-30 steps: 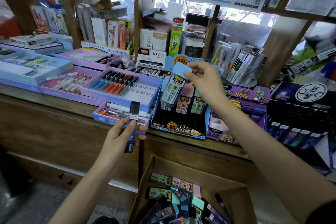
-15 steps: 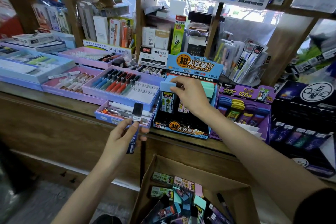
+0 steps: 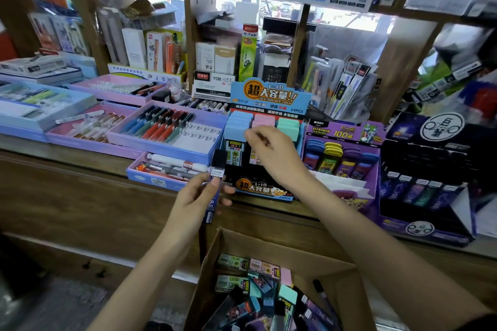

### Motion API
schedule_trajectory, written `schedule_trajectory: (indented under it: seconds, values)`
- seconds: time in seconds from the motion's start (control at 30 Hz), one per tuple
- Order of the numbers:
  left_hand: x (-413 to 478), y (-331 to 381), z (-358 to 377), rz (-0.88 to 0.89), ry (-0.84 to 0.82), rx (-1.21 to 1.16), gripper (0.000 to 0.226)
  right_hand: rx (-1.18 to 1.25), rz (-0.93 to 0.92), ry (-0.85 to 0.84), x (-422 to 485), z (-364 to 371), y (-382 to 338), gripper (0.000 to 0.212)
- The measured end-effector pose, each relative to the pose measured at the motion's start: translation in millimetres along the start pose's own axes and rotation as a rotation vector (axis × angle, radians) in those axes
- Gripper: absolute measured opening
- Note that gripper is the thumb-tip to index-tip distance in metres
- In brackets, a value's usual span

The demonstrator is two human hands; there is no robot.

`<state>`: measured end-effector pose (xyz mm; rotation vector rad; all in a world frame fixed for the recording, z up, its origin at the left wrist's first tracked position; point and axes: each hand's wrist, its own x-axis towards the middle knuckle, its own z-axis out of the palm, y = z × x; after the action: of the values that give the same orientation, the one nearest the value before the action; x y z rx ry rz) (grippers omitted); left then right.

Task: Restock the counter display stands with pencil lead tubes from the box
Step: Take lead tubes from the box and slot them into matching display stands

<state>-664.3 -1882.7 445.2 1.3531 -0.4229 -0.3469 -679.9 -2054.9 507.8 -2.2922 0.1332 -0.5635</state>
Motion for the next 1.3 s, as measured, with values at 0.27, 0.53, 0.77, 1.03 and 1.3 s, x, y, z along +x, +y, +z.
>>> schedule_trajectory:
  seconds: [0.27,0.53,0.77,1.03,1.3]
  values:
    - [-1,-4,63,0.102,-0.221,0.088,0.016,0.42,0.11,-0.014,-67,-37,17,0.021]
    - [12,-19,129,0.227,-0.425,0.442,0.017,0.387,0.235,0.271,-112,-137,76,0.007]
    - [21,-32,189,0.474,-0.501,0.727,0.021,0.186,0.261,0.511,-153,-238,134,0.011]
    - [19,-59,251,0.626,-0.67,0.97,0.039,-0.162,0.256,0.532,-168,-274,166,0.012]
    - [19,-75,261,0.677,-0.66,1.104,0.041,-0.194,0.249,0.385,-172,-279,177,0.015]
